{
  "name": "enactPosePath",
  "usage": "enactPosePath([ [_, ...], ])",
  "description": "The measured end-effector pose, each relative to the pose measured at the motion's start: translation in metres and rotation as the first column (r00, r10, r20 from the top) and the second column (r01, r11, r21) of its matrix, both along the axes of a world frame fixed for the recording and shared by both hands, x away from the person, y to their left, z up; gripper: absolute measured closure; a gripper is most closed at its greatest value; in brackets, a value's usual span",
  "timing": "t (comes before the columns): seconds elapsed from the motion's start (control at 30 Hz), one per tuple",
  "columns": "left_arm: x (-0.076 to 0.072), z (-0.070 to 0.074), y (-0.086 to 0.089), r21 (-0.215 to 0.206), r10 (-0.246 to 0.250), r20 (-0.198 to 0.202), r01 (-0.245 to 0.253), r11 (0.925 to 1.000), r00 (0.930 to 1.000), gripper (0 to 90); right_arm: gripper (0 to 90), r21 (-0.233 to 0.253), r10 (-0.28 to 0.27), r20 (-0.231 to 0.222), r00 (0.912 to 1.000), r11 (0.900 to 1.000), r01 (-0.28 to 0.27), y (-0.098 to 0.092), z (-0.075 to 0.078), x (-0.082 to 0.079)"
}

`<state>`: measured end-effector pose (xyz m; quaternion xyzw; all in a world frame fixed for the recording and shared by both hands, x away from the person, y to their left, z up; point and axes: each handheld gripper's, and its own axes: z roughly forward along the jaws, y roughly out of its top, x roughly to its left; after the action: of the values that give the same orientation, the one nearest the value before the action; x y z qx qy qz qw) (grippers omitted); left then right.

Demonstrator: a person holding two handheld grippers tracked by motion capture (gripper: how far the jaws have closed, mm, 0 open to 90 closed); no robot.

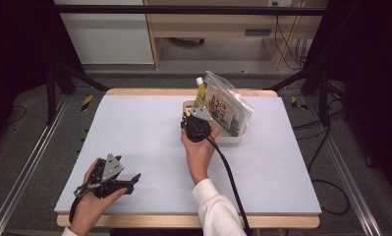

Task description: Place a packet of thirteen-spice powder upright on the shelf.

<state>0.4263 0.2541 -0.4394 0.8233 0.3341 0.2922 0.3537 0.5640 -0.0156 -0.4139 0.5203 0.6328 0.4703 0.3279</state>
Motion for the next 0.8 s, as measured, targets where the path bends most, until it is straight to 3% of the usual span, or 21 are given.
enactPosePath([
  [0.4, 0.000, 0.000, 0.000, 0.001, -0.001, 0.000, 0.001, 1.0000, 1.0000, 11.5, 46.6, -0.003, 0.033, -0.003, 0.9995, 0.999, -0.033, -0.001, 0.003, -0.005],
  [0.8, 0.001, -0.001, -0.001, 0.005, -0.002, 0.001, 0.002, 1.0000, 1.0000, 11.4, 32.8, -0.031, 0.056, 0.078, 0.9954, 0.998, -0.054, -0.004, 0.025, -0.029],
])
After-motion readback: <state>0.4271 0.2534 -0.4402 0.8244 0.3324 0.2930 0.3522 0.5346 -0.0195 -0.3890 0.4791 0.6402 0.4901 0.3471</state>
